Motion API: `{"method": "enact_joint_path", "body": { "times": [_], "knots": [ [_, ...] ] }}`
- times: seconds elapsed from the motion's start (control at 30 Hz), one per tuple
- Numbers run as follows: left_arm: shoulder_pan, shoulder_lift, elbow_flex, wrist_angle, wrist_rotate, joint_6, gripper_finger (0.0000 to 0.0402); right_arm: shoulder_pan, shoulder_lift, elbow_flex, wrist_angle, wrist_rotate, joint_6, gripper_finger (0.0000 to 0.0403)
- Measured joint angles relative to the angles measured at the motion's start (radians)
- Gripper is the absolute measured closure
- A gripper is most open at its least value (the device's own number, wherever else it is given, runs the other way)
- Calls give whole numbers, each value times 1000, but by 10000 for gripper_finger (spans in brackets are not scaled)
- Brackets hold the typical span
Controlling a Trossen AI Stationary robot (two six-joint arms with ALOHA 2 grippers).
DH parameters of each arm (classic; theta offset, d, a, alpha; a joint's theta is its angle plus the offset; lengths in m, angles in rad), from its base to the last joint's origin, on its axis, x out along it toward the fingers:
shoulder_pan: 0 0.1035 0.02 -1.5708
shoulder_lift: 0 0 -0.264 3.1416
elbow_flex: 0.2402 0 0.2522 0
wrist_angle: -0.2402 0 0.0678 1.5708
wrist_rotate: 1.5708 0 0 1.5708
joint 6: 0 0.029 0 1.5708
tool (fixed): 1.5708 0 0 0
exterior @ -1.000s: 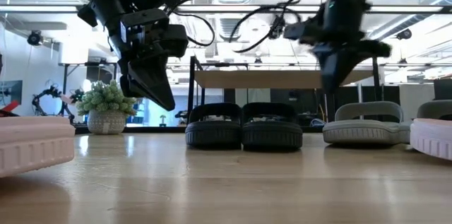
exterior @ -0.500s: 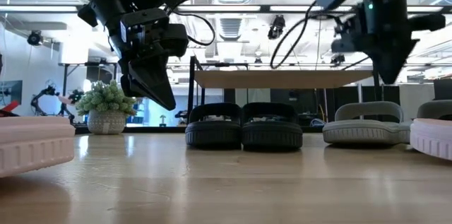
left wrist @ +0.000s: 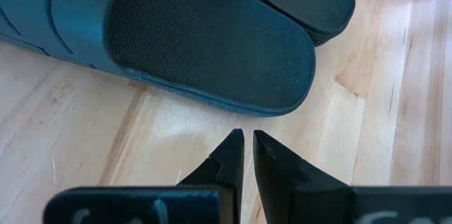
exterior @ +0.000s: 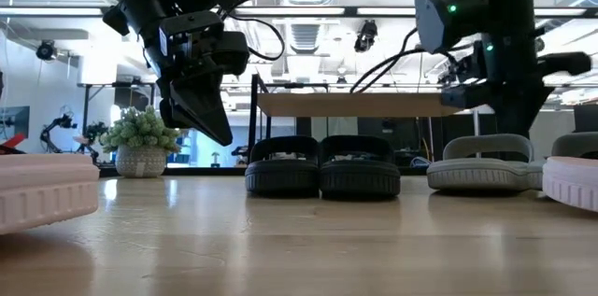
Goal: Pick and place slides into the shelf
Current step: Put the left gray slipper on the shelf
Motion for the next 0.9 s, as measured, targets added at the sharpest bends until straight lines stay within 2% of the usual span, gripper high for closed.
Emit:
{"method": "enact_joint_path", "body": {
  "times": [0.2, 0.43, 0.57, 0.73, 0.9],
  "knots": [
    [0, 0, 0, 0, 0, -5, 384, -9, 0, -36, 222, 7, -82, 390],
    [0, 0, 0, 0, 0, -8, 384, 3, 0, -1, 293, 8, -157, 390],
    [0, 0, 0, 0, 0, -8, 384, 6, 1, 38, 298, 62, -165, 390],
    [0, 0, 0, 0, 0, -8, 384, 6, 1, 79, 280, 81, -203, 390],
    [-1, 0, 0, 0, 0, -8, 384, 21, 1, 133, 74, 84, -63, 390]
  ]
}}
